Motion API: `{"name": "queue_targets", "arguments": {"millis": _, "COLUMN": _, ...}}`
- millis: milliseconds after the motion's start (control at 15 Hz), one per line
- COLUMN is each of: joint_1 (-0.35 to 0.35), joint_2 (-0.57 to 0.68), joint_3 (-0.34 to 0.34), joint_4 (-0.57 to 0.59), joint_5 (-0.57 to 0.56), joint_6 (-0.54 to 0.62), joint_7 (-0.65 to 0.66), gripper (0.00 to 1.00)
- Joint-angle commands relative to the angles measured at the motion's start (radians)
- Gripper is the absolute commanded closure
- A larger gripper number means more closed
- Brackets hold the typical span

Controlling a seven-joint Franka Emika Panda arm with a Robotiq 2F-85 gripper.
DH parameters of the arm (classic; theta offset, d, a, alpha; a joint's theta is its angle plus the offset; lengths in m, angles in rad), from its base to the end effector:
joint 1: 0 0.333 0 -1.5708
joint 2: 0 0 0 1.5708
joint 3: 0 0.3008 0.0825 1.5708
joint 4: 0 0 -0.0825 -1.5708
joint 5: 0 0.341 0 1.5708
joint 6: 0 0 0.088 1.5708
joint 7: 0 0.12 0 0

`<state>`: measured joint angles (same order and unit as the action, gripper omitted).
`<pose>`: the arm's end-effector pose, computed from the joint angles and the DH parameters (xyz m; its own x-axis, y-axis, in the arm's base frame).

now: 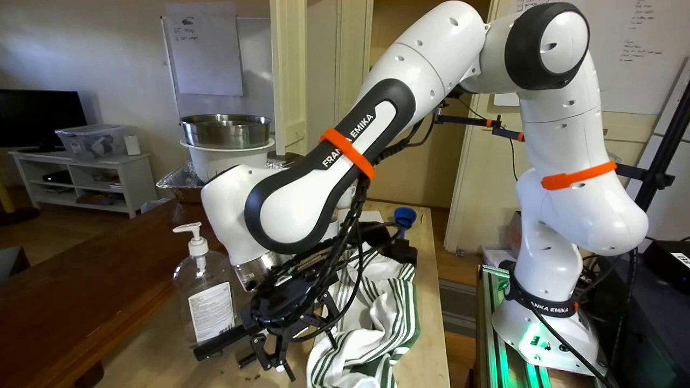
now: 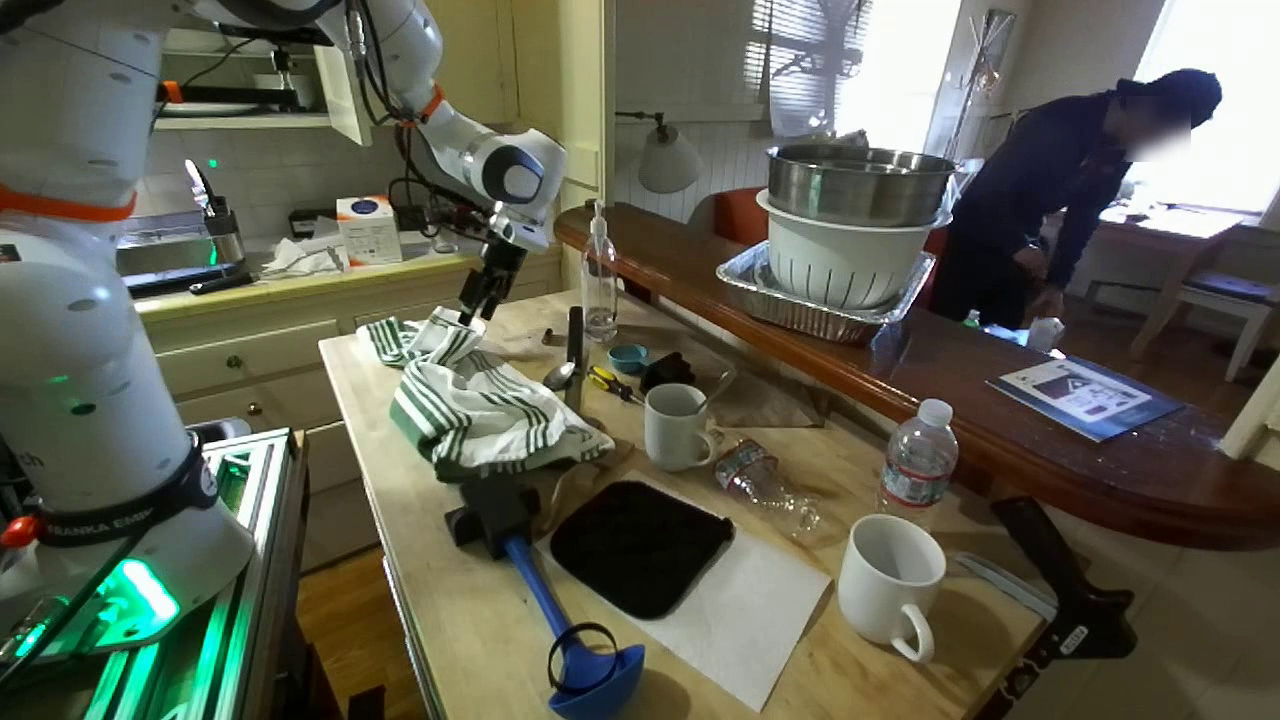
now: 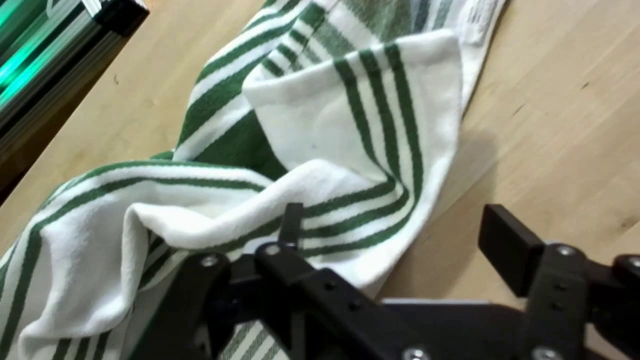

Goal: Unfold the white and green towel.

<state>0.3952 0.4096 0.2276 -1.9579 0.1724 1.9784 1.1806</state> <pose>0.4249 0.3181 0.2528 0.7143 -0.6130 -0.3377 -0.5497 -0.7901 0.2713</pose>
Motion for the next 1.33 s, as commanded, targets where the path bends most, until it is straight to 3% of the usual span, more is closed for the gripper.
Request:
{"name": "queue_targets", "arguments": {"millis": 0, "joint_1": 0.021, "joint_2": -0.002, "joint_3": -0.027, "joint_4": -0.007, "joint_5": -0.088, "joint_6": 0.018, "joint_7": 0.021, "gripper": 0.42}}
{"name": "queue_targets", "arguments": {"millis": 467, "joint_1": 0.015, "joint_2": 0.009, "joint_3": -0.022, "joint_4": 0.006, "joint_5": -0.107, "joint_6": 0.066, "joint_7": 0.000, "gripper": 0.98}}
{"name": "queue_targets", "arguments": {"millis": 867, "joint_1": 0.020, "joint_2": 0.016, "joint_3": -0.028, "joint_4": 0.045, "joint_5": -0.137, "joint_6": 0.128, "joint_7": -0.041, "gripper": 0.99}}
{"name": "queue_targets", "arguments": {"millis": 1067, "joint_1": 0.045, "joint_2": 0.008, "joint_3": -0.060, "joint_4": 0.123, "joint_5": -0.296, "joint_6": 0.078, "joint_7": -0.038, "gripper": 0.99}}
{"name": "queue_targets", "arguments": {"millis": 1267, "joint_1": 0.058, "joint_2": 0.019, "joint_3": -0.076, "joint_4": 0.204, "joint_5": -0.436, "joint_6": 0.126, "joint_7": -0.057, "gripper": 0.99}}
